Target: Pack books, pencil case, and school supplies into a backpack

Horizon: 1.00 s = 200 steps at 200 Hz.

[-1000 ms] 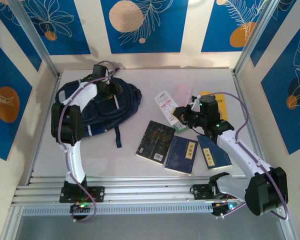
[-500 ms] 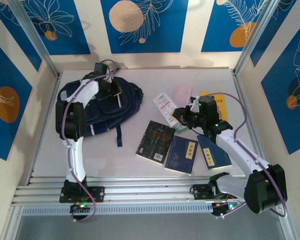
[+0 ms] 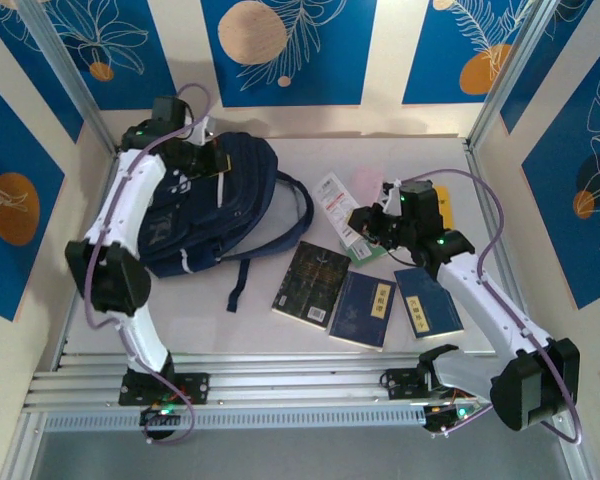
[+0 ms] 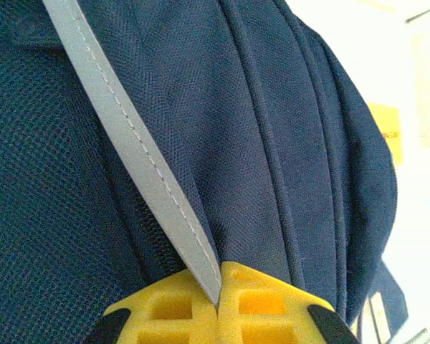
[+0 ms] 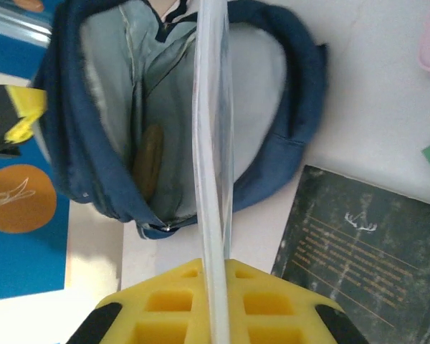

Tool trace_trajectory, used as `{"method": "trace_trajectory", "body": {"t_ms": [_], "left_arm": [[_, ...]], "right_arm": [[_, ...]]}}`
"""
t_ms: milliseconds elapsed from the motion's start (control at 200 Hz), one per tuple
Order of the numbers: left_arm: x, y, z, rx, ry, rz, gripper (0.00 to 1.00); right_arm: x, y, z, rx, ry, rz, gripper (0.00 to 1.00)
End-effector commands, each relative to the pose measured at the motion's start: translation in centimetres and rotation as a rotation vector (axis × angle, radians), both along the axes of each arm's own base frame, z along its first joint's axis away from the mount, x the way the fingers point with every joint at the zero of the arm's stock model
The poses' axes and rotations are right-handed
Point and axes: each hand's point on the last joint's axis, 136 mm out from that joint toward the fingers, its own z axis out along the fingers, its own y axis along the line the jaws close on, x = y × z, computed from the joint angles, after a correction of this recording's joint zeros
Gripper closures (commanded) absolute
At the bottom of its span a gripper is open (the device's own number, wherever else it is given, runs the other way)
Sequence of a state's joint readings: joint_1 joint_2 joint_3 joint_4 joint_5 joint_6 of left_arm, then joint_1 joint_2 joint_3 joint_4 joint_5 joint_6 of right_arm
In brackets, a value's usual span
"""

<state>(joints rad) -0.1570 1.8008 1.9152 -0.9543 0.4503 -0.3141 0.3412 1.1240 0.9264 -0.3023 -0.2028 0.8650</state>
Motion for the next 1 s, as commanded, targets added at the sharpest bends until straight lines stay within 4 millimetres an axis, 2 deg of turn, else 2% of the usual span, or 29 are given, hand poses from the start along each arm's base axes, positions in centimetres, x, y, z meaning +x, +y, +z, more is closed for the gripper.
{"method": "trace_trajectory", "body": {"t_ms": [0,105,280,455,570,655,795,995], "left_arm": [[-3.4,-0.9,6.2,-0.099,-0.144,-0.099,1.00],[-5.1,-1.0,7.9,-0.146,-0.164,-0.127,1.00],[-7.2,-0.1,9.4,-0.151,-0.222,-0.152,1.00],[-8.8,-1.3,9.6,-0.220,-0.248,-0.234,1.00],[-9.2,-2.0,10.3,-0.255,-0.277,-0.274,1.00],[-9.2,-2.4,11.2,-0.262,-0.304,-0.300,1.00],[-9.3,-3.3,12.6,-0.280,-0.333,-0.346,1.00],[-9.6,-4.6,13.0,-0.311,-0.340,-0.409,1.00]], "right_arm": [[-0.9,2.3,2.2,0.025,-0.062,0.146,1.00],[-1.9,4.6,3.1,0.092,-0.054,0.277,1.00],[-3.2,8.1,3.4,0.194,0.019,0.451,1.00],[-5.1,11.4,3.3,0.148,0.061,0.606,1.00],[-5.4,13.3,2.6,0.103,0.086,0.650,1.00],[-4.7,14.6,1.5,0.072,0.134,0.635,1.00],[-2.4,17.0,-1.8,0.054,0.279,0.602,1.00],[0.5,22.1,-5.6,0.091,0.421,0.596,0.98]]}}
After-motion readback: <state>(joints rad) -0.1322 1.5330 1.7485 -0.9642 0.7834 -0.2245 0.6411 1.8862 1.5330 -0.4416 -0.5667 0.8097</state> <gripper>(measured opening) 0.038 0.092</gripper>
